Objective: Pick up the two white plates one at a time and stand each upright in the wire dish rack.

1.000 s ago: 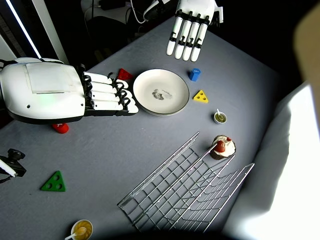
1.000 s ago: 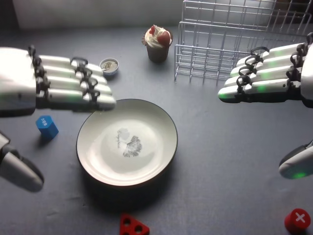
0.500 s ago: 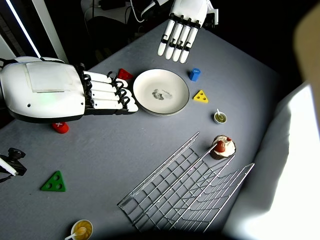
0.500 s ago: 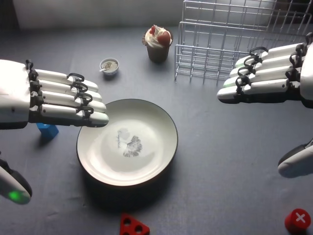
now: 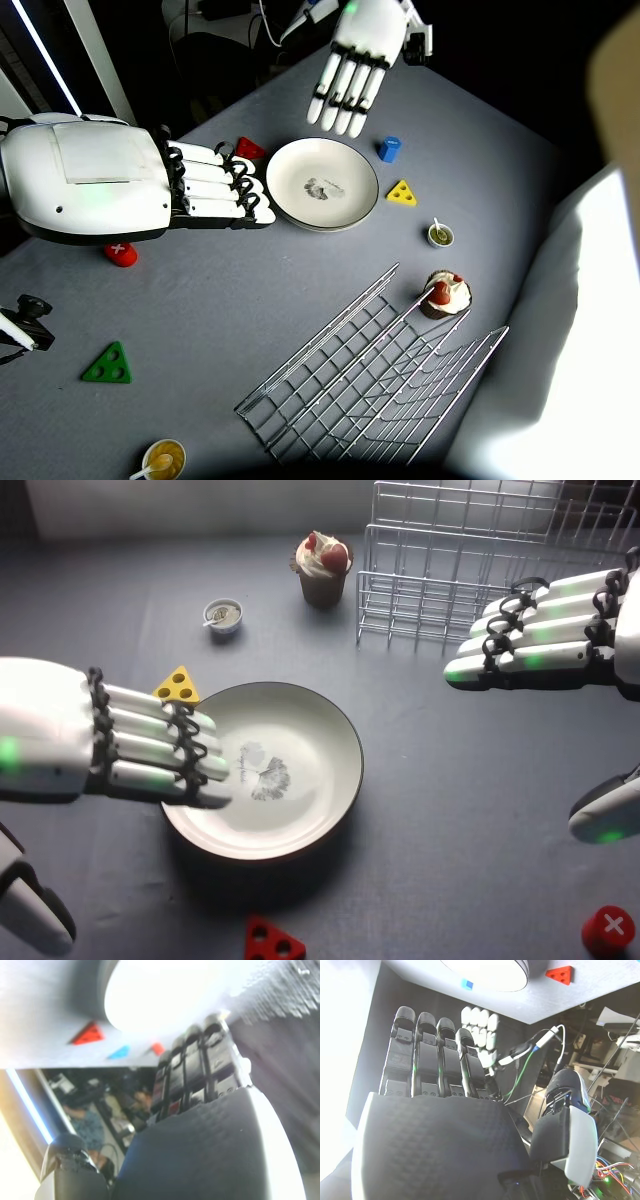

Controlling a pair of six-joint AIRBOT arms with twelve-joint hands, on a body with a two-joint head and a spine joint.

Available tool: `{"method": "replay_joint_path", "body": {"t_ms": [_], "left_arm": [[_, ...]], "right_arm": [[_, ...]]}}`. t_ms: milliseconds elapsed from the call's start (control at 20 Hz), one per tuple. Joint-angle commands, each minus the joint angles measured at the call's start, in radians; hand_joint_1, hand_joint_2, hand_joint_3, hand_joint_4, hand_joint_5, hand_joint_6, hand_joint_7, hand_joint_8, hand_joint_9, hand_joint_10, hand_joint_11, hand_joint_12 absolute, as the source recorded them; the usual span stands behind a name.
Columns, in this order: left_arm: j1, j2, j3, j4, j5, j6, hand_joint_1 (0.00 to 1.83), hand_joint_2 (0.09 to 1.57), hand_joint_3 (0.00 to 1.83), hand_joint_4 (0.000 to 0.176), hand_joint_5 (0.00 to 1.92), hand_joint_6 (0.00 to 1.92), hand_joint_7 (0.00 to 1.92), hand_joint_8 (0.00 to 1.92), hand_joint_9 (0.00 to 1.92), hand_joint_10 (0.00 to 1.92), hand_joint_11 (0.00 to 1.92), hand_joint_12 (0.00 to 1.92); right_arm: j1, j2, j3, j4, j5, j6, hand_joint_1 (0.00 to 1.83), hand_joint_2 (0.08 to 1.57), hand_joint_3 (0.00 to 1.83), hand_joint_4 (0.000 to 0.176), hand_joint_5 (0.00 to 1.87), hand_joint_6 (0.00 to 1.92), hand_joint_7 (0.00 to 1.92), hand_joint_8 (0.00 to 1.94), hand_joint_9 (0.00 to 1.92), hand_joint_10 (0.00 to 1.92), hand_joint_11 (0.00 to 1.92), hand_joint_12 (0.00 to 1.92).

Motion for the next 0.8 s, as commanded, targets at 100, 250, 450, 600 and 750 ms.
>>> {"method": "replay_joint_path", "body": {"t_ms": [100, 250, 450, 600, 750], "left_arm": [[-0.001, 0.005, -0.012, -0.028, -0.031, -0.002, 0.00, 0.89, 0.00, 0.000, 0.11, 0.00, 0.15, 0.01, 0.14, 0.01, 0.13, 0.04], [0.018, 0.003, -0.011, -0.022, 0.017, -0.002, 0.00, 0.90, 0.00, 0.000, 0.11, 0.00, 0.14, 0.00, 0.13, 0.00, 0.12, 0.03], [0.049, -0.005, -0.015, -0.021, 0.093, -0.002, 0.00, 0.89, 0.00, 0.000, 0.08, 0.00, 0.11, 0.00, 0.11, 0.00, 0.10, 0.02], [0.052, -0.015, -0.014, -0.014, 0.127, -0.002, 0.00, 0.90, 0.00, 0.000, 0.08, 0.00, 0.12, 0.01, 0.11, 0.00, 0.11, 0.02], [0.052, -0.029, -0.008, -0.008, 0.155, -0.002, 0.00, 0.91, 0.01, 0.000, 0.08, 0.00, 0.11, 0.00, 0.11, 0.00, 0.10, 0.02]], "right_arm": [[-0.001, 0.007, -0.004, 0.052, 0.054, 0.004, 0.06, 0.97, 0.00, 0.000, 0.16, 0.01, 0.20, 0.01, 0.20, 0.01, 0.20, 0.02], [-0.001, 0.006, -0.006, 0.048, 0.054, 0.004, 0.03, 0.97, 0.00, 0.000, 0.13, 0.00, 0.19, 0.00, 0.19, 0.00, 0.18, 0.01], [-0.001, 0.006, -0.008, 0.047, 0.054, 0.004, 0.03, 0.98, 0.00, 0.000, 0.14, 0.00, 0.20, 0.01, 0.20, 0.00, 0.19, 0.01], [-0.001, 0.007, -0.008, 0.047, 0.054, 0.004, 0.00, 0.98, 0.00, 0.000, 0.12, 0.00, 0.18, 0.00, 0.18, 0.00, 0.18, 0.01], [-0.001, 0.007, -0.009, 0.043, 0.054, 0.004, 0.03, 0.98, 0.00, 0.000, 0.14, 0.01, 0.20, 0.01, 0.20, 0.01, 0.19, 0.01]]}}
